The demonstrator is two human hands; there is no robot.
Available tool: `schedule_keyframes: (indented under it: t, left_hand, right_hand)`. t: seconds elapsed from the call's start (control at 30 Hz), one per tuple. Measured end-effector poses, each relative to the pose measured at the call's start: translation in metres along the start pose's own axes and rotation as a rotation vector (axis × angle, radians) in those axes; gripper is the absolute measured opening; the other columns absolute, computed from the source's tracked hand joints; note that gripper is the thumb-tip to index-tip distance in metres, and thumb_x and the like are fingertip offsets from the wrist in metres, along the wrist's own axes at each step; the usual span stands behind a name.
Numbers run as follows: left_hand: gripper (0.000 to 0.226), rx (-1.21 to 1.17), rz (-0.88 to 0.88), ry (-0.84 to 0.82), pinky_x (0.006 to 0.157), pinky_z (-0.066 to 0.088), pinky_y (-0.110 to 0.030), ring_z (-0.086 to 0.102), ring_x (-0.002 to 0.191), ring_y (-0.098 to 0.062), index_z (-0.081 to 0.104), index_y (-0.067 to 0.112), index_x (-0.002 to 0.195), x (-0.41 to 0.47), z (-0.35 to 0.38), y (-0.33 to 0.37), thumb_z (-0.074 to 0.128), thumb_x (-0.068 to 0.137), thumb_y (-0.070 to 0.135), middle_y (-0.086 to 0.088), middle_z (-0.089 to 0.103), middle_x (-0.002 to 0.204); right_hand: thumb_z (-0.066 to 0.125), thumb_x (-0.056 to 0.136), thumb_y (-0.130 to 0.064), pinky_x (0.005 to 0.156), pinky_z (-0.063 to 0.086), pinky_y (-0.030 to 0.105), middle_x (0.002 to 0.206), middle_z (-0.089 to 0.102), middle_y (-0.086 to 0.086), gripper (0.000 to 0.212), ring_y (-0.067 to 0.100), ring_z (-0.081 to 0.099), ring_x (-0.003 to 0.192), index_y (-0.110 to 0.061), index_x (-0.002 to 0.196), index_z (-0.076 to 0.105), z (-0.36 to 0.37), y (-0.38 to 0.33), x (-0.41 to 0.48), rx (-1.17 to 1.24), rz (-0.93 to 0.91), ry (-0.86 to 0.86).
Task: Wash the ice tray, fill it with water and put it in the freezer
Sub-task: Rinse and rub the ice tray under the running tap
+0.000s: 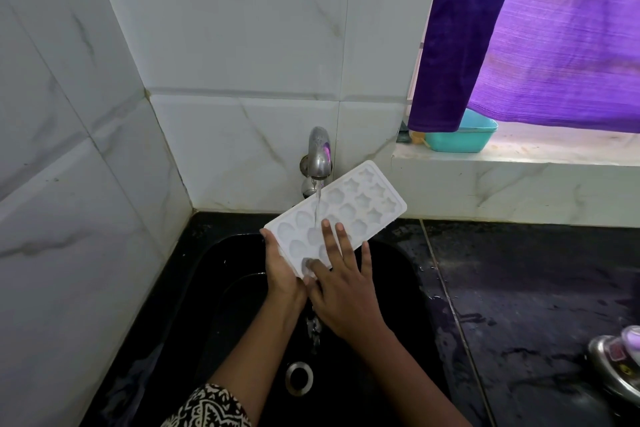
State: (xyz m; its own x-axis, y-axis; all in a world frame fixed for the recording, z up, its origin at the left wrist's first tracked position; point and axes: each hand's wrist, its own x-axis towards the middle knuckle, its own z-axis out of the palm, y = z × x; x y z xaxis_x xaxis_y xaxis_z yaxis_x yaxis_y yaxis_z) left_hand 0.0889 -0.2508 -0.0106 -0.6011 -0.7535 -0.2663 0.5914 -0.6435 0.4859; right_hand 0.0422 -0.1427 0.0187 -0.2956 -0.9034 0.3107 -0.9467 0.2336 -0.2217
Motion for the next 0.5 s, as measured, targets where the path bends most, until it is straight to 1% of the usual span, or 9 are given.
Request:
schedule_keyframes:
  t: [0.07,0.13,0.17,0.27,0.3,0.33,0.4,0.43,0.5]
  left_hand:
    - [0.089,-0.011,-0.002,-0.013,0.092,0.052,-0.049,0.062,0.115,-0.038,0.055,0.013,0.133,0.000,-0.001,0.002,0.035,0.078,0.081,-0.019,0.063,0.128]
    - [0.088,-0.035,-0.020,-0.006,0.080,0.057,-0.046,0.065,0.109,-0.038,0.057,0.012,0.130,0.001,-0.002,0.005,0.035,0.080,0.081,-0.019,0.066,0.124]
    - [0.089,-0.039,-0.037,-0.005,0.080,0.057,-0.046,0.065,0.110,-0.039,0.057,0.012,0.130,0.000,-0.002,0.005,0.036,0.080,0.082,-0.020,0.065,0.124]
    - [0.090,-0.001,-0.040,0.012,0.087,0.053,-0.047,0.063,0.114,-0.038,0.053,0.012,0.134,-0.002,0.001,0.000,0.032,0.081,0.082,-0.018,0.064,0.128]
    - [0.089,0.002,-0.033,0.016,0.086,0.053,-0.046,0.063,0.113,-0.037,0.053,0.012,0.134,-0.001,0.001,-0.001,0.032,0.081,0.081,-0.018,0.064,0.127]
    - [0.088,-0.003,-0.027,0.018,0.085,0.053,-0.046,0.064,0.112,-0.037,0.054,0.012,0.132,0.000,0.002,-0.001,0.032,0.081,0.080,-0.018,0.065,0.126]
    - [0.086,-0.002,-0.015,0.034,0.085,0.053,-0.045,0.066,0.109,-0.036,0.058,0.013,0.129,0.002,0.001,0.003,0.032,0.083,0.080,-0.018,0.067,0.122]
    - [0.085,0.001,-0.014,0.042,0.088,0.052,-0.046,0.066,0.109,-0.036,0.058,0.013,0.128,0.003,0.000,0.004,0.031,0.083,0.080,-0.017,0.067,0.122]
    - [0.087,0.004,-0.026,0.037,0.092,0.050,-0.047,0.064,0.113,-0.037,0.058,0.012,0.129,0.001,-0.002,0.003,0.031,0.082,0.081,-0.018,0.065,0.125]
  right_hand:
    - [0.036,0.093,-0.042,0.114,-0.002,0.051,0.158,0.000,0.001,0.031,0.020,-0.012,0.145,-0.027,0.109,0.059,0.003,-0.004,-0.001,0.013,-0.015,0.003]
    - [0.029,0.094,-0.046,0.113,-0.009,0.047,0.158,-0.006,-0.003,0.039,0.017,-0.019,0.144,-0.030,0.117,0.056,0.005,0.000,-0.004,0.009,-0.051,-0.035]
    - [0.026,0.094,-0.047,0.113,-0.011,0.047,0.157,-0.008,-0.004,0.041,0.016,-0.021,0.143,-0.032,0.117,0.056,0.004,0.004,-0.004,0.007,-0.059,-0.048]
    - [0.030,0.094,-0.045,0.114,-0.005,0.052,0.157,-0.008,-0.003,0.035,0.017,-0.019,0.144,-0.032,0.105,0.062,-0.002,0.007,0.000,0.006,0.006,-0.016]
    - [0.030,0.095,-0.045,0.114,-0.005,0.053,0.158,-0.007,-0.002,0.036,0.017,-0.018,0.144,-0.031,0.106,0.061,-0.002,0.003,0.001,-0.008,0.022,-0.010]
    - [0.027,0.095,-0.047,0.114,-0.006,0.053,0.158,-0.007,-0.001,0.040,0.017,-0.018,0.144,-0.030,0.112,0.059,-0.001,-0.001,0.000,-0.019,0.018,-0.015]
    - [0.017,0.093,-0.052,0.113,-0.014,0.048,0.157,-0.013,-0.003,0.053,0.016,-0.023,0.143,-0.029,0.128,0.050,0.003,-0.005,-0.005,-0.021,-0.024,-0.057]
    - [0.012,0.092,-0.053,0.111,-0.018,0.045,0.156,-0.018,-0.005,0.057,0.015,-0.028,0.141,-0.030,0.131,0.047,0.004,-0.004,-0.006,-0.006,-0.039,-0.085]
    - [0.013,0.092,-0.052,0.111,-0.020,0.045,0.155,-0.021,-0.006,0.053,0.012,-0.032,0.139,-0.034,0.125,0.051,0.001,0.003,-0.005,0.036,-0.055,-0.124]
